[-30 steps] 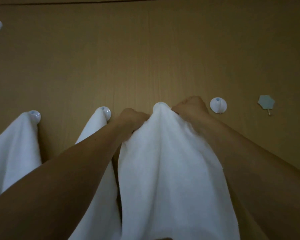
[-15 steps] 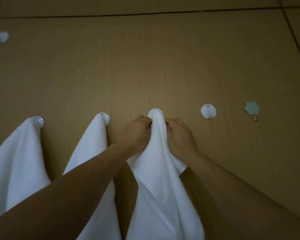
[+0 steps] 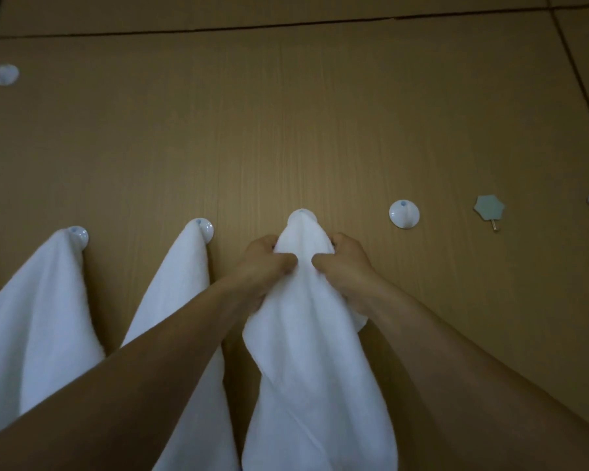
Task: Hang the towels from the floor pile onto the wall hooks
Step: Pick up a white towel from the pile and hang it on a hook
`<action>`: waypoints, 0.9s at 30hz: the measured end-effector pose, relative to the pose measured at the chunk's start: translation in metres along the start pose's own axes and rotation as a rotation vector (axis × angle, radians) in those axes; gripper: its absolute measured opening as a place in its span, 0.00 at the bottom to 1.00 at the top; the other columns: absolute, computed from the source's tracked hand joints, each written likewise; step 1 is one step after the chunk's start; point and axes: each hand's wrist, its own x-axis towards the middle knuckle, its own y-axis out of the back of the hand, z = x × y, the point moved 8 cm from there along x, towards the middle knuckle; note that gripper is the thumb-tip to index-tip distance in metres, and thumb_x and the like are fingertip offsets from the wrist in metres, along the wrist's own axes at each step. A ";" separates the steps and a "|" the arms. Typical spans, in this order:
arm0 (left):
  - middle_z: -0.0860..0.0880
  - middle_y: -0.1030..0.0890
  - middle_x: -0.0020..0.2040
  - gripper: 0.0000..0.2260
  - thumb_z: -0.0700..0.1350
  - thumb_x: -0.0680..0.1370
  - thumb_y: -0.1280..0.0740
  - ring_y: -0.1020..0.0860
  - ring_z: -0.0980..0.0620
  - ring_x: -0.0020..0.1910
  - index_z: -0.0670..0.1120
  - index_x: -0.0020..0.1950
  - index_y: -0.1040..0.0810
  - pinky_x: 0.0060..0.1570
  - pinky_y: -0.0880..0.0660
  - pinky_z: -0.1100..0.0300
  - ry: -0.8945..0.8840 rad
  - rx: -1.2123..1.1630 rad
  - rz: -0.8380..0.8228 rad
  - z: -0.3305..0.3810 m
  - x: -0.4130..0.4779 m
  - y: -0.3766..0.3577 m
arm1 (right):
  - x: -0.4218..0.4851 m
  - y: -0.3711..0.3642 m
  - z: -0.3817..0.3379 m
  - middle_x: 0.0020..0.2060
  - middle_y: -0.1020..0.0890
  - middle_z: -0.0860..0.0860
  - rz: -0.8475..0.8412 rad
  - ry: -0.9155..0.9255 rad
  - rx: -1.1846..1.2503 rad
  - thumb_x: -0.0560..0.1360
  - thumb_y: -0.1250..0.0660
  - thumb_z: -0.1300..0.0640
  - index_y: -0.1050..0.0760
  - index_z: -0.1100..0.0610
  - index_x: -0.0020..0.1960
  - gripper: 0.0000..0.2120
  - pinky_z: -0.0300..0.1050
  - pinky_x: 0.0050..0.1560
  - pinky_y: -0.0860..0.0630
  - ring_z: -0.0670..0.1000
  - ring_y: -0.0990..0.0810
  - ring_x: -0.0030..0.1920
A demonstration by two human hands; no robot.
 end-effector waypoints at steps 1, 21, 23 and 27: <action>0.49 0.18 0.42 0.12 0.38 0.70 0.36 0.19 0.52 0.41 0.47 0.52 0.21 0.35 0.25 0.59 0.022 -0.086 0.019 -0.006 -0.002 0.003 | -0.002 0.002 0.003 0.48 0.19 0.50 0.006 -0.020 0.052 0.70 0.37 0.59 0.26 0.53 0.57 0.15 0.53 0.50 0.19 0.52 0.19 0.47; 0.48 0.29 0.67 0.26 0.52 0.79 0.36 0.29 0.53 0.64 0.44 0.73 0.39 0.62 0.34 0.62 -0.173 0.027 0.152 -0.084 -0.112 -0.036 | -0.121 -0.004 0.073 0.58 0.23 0.49 0.257 -0.113 -0.332 0.76 0.36 0.45 0.35 0.56 0.68 0.25 0.47 0.51 0.24 0.50 0.22 0.52; 0.44 0.31 0.70 0.30 0.53 0.78 0.36 0.31 0.48 0.67 0.41 0.75 0.41 0.67 0.34 0.55 -0.154 0.139 0.169 -0.090 -0.128 -0.038 | -0.142 -0.004 0.077 0.60 0.24 0.49 0.290 -0.170 -0.372 0.77 0.37 0.43 0.37 0.56 0.70 0.28 0.47 0.53 0.25 0.50 0.23 0.55; 0.41 0.46 0.78 0.38 0.57 0.78 0.38 0.43 0.43 0.75 0.41 0.78 0.54 0.73 0.45 0.48 -0.209 0.383 0.203 -0.093 -0.166 -0.039 | -0.205 0.001 0.081 0.62 0.26 0.54 0.345 -0.231 -0.529 0.77 0.38 0.43 0.34 0.58 0.68 0.26 0.50 0.56 0.25 0.52 0.24 0.56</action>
